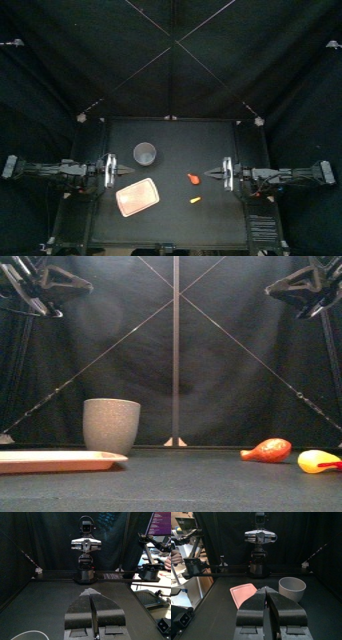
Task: Pick the shrimp then place it in the grey bowl
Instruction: Pick the shrimp
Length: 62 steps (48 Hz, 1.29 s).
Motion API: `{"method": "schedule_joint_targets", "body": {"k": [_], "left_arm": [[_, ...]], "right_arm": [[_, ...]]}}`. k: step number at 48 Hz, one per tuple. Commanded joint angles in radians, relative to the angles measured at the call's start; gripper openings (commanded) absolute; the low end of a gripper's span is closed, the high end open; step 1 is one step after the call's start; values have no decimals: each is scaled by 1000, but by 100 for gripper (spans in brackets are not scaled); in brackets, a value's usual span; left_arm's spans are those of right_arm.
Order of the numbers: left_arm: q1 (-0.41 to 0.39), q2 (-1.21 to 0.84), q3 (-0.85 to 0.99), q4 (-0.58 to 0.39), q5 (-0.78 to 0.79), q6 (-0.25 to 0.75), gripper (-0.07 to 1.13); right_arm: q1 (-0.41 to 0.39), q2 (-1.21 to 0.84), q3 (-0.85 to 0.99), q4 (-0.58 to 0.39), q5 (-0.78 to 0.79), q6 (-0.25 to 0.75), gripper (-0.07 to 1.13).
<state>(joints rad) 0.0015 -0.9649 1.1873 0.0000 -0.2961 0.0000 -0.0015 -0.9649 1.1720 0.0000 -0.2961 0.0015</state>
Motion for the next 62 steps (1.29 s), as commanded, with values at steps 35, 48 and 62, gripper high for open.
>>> {"method": "schedule_joint_targets", "body": {"k": [35, 48, 62], "left_arm": [[-3, 21, -21, -8, 112, 3, 14], [-3, 21, -25, -9, 107, 3, 14], [3, 21, -25, -8, 78, 3, 14]], "right_arm": [[126, 348, -110, 69, 84, 6, 63], [129, 396, -100, 172, 84, 5, 83], [181, 505, -120, 179, 206, 6, 83]]}}
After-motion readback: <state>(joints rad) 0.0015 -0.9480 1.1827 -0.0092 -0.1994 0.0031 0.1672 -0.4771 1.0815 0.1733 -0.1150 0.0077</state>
